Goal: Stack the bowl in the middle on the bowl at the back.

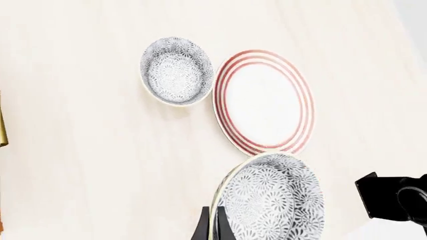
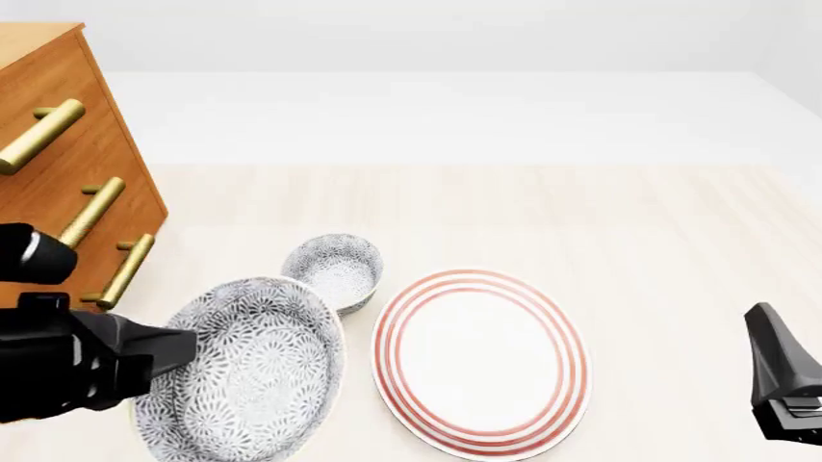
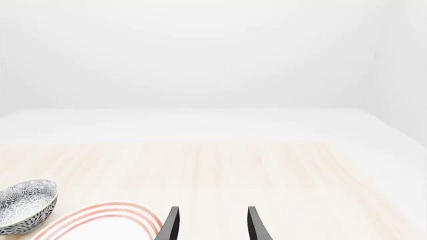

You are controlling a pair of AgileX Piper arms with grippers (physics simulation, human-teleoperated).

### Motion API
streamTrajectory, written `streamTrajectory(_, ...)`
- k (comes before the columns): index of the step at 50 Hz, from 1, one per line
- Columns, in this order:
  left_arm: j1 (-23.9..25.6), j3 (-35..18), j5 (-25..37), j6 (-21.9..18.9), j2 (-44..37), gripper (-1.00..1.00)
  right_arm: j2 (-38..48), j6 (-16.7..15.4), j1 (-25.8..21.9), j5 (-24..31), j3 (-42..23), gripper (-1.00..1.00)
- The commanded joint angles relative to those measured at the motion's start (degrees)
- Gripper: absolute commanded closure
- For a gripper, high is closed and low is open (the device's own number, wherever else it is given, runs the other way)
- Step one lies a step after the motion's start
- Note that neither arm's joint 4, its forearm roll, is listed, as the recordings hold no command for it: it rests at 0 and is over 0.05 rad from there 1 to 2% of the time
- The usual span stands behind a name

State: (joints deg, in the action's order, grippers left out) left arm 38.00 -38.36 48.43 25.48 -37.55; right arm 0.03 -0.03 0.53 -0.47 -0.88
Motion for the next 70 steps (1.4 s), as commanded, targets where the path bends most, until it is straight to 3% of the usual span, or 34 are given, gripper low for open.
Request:
streamTrajectory(1, 3.6, -0.9, 2.5, 1.1, 1.8, 1.0, 0.0, -0.1, -0.1, -0.1, 0.0, -1.0)
streamTrajectory(17, 8.7, 0.2, 3.5, 3.2, 3.3, 1.0, 0.0, -0.7, -0.2, -0.2, -0.1, -1.0)
streamTrajectory(42, 12.3, 4.9, 3.4, 5.8, 5.7, 1.0, 0.0, -0.8, -0.2, -0.2, -0.2, -1.0)
streamTrajectory(70, 17.4, 12.3, -5.3, 10.0, 2.1, 1.0, 0.0, -0.7, -0.1, -0.3, -0.1, -1.0)
